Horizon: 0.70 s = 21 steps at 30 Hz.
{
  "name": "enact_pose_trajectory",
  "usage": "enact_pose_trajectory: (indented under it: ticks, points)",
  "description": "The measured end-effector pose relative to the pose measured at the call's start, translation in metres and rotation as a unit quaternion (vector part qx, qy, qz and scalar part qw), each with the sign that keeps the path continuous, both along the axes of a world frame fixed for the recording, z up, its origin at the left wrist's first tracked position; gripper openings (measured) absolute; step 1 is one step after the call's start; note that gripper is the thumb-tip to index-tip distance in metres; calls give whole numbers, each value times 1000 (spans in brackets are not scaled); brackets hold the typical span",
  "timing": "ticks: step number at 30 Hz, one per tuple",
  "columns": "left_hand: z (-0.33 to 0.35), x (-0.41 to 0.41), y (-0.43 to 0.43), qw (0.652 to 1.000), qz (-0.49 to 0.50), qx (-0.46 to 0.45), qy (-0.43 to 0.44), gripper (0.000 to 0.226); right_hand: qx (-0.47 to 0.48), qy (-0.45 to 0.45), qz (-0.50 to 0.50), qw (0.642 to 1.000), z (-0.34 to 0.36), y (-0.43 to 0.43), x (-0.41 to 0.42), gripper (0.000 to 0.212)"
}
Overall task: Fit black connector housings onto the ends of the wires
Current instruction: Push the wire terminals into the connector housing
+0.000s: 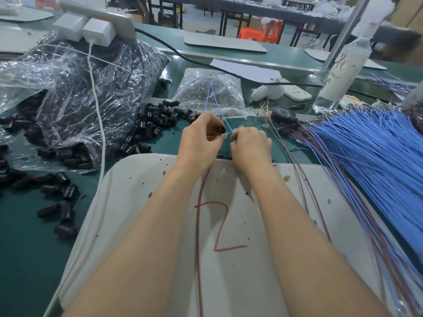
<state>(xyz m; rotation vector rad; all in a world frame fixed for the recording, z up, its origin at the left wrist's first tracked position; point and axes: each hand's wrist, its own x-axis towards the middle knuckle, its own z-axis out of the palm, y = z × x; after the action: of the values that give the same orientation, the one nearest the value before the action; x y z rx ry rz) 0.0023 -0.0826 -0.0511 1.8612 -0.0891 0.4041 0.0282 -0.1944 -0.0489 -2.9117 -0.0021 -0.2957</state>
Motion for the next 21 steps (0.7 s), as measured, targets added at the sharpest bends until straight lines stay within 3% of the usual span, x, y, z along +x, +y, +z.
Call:
enact_pose_trajectory:
  ticks: [4, 7, 9, 11, 13, 21]
  points:
    - [0, 0, 1, 1000, 0, 6, -2, 16, 22, -15, 8, 1000, 0, -1, 0, 25]
    - [0, 0, 2, 1000, 1, 19, -4, 18, 136, -65, 26, 988, 4, -5, -6, 23]
    - [1, -1, 2, 1000, 1, 23, -2, 21, 287, -85, 65, 952, 13, -10, -12, 18]
    - [2, -1, 1, 1000, 0, 25, 2, 25, 445, -62, 103, 887, 23, -13, -20, 12]
    - [2, -2, 0, 1000, -1, 26, 5, 25, 515, -33, 140, 845, 28, -15, -28, 14]
    - [3, -5, -1, 999, -5, 43, 4, 21, 394, -82, 142, 904, 31, -15, -35, 12]
